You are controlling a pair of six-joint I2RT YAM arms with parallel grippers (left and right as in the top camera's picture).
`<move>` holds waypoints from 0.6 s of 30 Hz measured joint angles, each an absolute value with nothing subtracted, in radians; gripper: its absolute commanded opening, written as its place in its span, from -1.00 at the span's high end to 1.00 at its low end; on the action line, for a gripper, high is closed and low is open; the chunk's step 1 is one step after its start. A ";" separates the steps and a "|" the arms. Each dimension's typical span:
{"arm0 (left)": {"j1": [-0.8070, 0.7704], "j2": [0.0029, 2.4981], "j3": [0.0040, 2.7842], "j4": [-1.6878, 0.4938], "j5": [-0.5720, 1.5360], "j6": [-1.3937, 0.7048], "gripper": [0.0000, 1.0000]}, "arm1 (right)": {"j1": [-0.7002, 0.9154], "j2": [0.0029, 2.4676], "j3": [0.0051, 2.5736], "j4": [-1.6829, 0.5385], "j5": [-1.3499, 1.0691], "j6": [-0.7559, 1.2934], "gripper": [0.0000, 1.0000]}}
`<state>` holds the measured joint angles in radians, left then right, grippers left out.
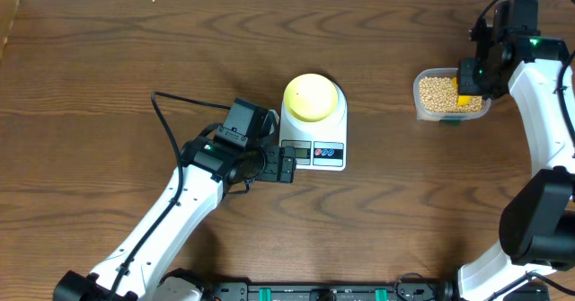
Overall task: Scoop item into bowl and weigh 50g on scale
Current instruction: 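Move the left gripper over the scale's button panel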
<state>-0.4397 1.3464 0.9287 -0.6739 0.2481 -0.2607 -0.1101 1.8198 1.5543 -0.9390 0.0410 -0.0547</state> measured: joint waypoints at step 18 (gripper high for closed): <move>-0.448 1.346 0.929 -0.700 0.292 -0.086 -0.96 | -0.110 1.821 1.554 -0.916 0.045 -0.055 -0.99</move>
<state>-0.4484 1.3464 0.9287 -0.6998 0.2916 -0.0860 -0.1101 1.8206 1.5543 -0.9161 0.0452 -0.0547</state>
